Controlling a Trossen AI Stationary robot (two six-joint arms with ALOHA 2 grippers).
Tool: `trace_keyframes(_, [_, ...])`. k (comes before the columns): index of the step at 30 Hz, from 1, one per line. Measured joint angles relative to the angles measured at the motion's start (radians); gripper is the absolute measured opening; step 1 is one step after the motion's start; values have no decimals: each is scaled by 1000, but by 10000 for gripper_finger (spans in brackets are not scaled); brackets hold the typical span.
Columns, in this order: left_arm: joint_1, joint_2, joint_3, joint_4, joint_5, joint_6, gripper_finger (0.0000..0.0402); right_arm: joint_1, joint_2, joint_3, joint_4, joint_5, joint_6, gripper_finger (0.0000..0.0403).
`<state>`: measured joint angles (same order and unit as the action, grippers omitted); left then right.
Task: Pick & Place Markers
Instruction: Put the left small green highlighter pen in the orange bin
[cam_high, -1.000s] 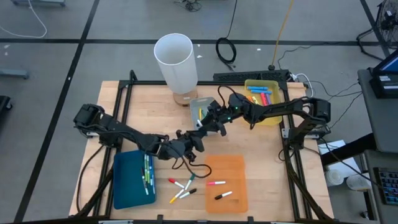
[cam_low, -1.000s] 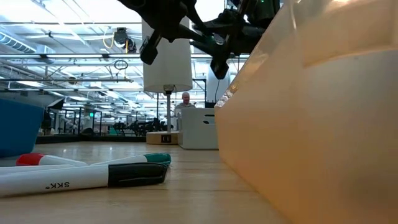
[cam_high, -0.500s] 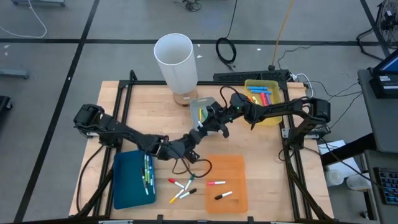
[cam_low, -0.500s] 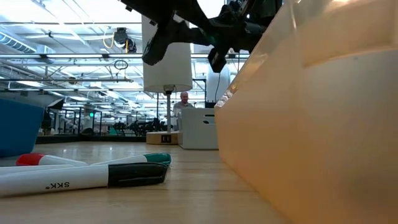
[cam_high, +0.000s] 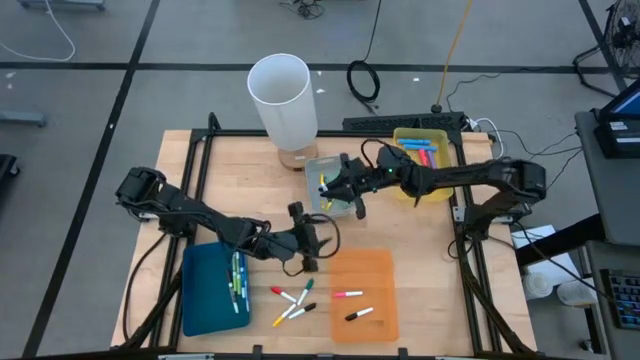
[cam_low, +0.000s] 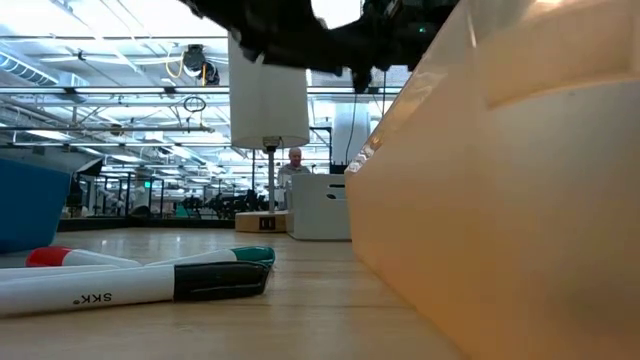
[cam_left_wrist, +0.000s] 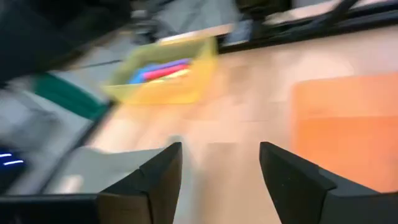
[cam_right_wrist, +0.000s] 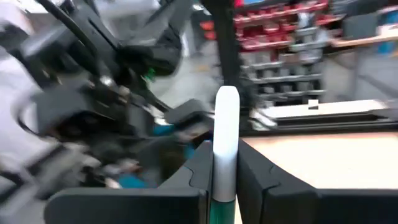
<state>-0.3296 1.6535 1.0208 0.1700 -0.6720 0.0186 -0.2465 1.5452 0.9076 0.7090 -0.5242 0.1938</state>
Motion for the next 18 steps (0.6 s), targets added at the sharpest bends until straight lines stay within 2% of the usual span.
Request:
trace_keyframes(2, [-8,-13,0,2,69,-18,218,16,-57,0,-115,79,-73,29])
trace_keyframes(4, [-22,-48,0,-59,74,-19,213,46,-112,-1,-227,152,-115,29])
trace_keyframes(6, [-31,-101,-1,-131,33,-46,205,96,-177,0,-326,191,-144,29])
trace_keyframes(10, [-27,-250,-43,-256,-72,-115,181,257,-271,1,-478,192,-157,29])
trace_keyframes(14, [10,-435,-234,-146,-117,-134,152,479,-284,0,-563,295,-133,29])
trace_keyframes(18, [52,-611,-524,185,-134,-138,129,671,-218,0,-601,463,-81,29])
